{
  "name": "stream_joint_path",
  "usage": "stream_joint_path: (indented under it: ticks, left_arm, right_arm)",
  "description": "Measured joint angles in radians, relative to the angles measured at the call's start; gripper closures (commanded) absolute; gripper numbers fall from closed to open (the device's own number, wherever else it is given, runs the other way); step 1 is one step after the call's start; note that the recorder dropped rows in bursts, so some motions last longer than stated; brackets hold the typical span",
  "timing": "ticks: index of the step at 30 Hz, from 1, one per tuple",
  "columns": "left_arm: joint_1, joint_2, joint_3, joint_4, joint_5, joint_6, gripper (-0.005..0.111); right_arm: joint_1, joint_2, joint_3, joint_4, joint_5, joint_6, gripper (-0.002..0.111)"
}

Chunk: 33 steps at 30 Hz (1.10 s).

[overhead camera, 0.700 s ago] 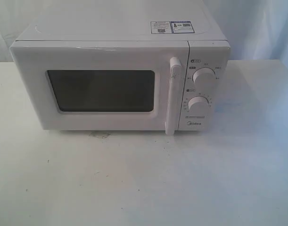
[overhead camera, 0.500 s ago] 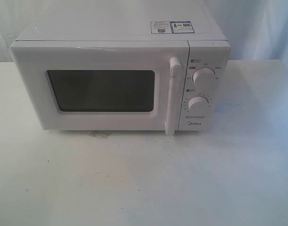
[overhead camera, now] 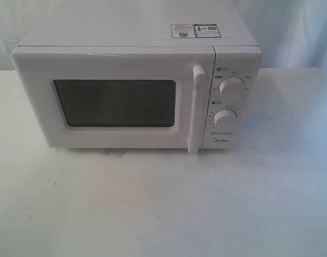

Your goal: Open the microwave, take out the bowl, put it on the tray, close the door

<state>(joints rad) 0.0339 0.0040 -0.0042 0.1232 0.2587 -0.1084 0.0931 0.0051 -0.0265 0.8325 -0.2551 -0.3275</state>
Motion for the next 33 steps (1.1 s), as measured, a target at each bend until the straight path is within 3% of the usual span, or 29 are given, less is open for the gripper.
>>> stream_joint_path:
  ticks: [11, 19, 24, 33]
  left_arm:
    - [0.000, 0.000, 0.000, 0.000, 0.000, 0.000, 0.107]
    - [0.000, 0.000, 0.000, 0.000, 0.000, 0.000, 0.107]
    - [0.000, 0.000, 0.000, 0.000, 0.000, 0.000, 0.107]
    - [0.000, 0.000, 0.000, 0.000, 0.000, 0.000, 0.107]
  right_arm:
    - [0.000, 0.037, -0.206, -0.404, 0.030, 0.328, 0.108]
    - [0.007, 0.242, -0.468, -0.542, 0.271, 0.349, 0.108]
    - [0.045, 0.423, -0.640, -0.459, 0.556, 0.096, 0.108]
    - [0.093, 0.777, -0.688, 0.209, 1.032, -0.699, 0.108]
